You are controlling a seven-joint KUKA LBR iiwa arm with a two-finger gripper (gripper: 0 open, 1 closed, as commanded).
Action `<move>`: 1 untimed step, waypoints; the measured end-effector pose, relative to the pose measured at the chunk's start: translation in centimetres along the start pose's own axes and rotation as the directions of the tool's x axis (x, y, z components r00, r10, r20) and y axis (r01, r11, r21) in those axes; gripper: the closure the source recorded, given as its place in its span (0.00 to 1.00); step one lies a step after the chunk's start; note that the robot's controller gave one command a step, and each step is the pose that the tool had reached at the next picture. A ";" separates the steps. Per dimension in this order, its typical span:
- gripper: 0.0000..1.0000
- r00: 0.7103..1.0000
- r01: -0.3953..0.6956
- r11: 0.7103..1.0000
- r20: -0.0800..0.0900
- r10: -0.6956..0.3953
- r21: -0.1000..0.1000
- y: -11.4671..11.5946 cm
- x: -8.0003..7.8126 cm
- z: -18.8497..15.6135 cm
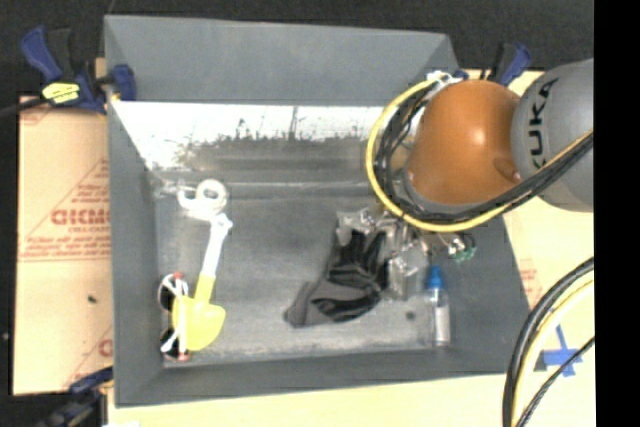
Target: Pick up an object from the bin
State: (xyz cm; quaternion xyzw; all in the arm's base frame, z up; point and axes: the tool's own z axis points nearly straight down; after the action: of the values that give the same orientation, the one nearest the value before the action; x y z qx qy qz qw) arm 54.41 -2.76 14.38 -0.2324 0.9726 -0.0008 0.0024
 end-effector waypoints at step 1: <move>0.00 0.997 -0.082 0.997 0.003 0.082 -0.001 1.2 0.4 7.5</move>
Offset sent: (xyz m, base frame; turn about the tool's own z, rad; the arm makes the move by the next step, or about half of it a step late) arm -0.0016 0.0054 -0.0738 -0.1739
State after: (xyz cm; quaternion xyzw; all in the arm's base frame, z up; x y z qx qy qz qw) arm 53.50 -1.85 6.91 -0.1924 0.9813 0.0003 0.0036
